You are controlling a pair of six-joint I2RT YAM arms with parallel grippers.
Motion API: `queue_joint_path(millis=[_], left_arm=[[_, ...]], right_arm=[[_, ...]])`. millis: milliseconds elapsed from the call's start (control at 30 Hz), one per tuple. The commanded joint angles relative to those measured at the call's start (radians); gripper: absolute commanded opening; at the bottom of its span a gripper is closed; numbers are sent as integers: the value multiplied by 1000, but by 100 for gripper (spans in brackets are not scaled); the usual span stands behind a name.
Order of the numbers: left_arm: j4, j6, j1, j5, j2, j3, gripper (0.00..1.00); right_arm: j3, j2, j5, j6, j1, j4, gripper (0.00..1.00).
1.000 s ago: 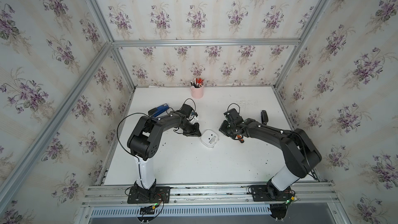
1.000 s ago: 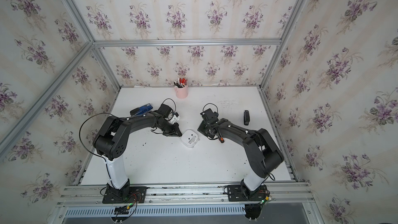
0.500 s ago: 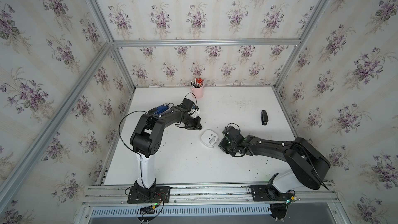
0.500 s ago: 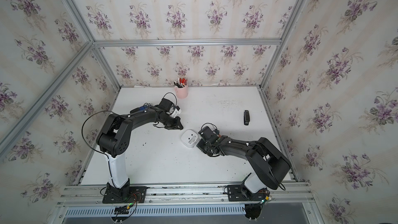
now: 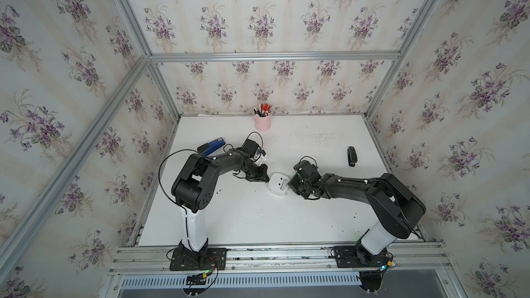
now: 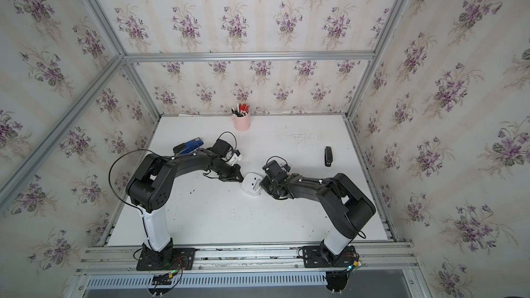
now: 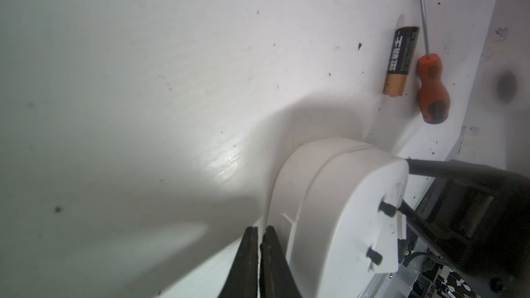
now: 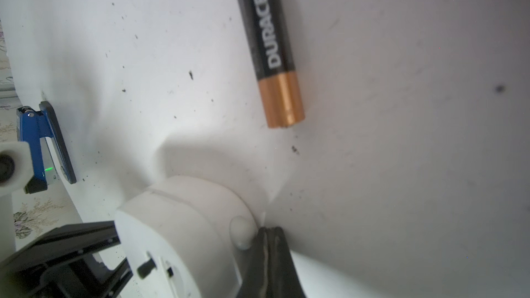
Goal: Remove the battery from the alarm
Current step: Adjust the alarm at the center of the board.
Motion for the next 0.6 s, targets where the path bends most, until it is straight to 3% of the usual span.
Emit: queue_joint_path(millis=[0, 433, 567], left_arm=[[34, -13, -8, 17, -15, -17, 11], [36, -18, -12, -18, -39, -69, 11], [16, -18, 2, -57, -60, -87, 10]], right_arm=[[18, 21, 6, -68, -19, -79, 0], [68, 12, -29, -208, -92, -156, 0], [101, -65, -39, -270, -132, -227, 15]])
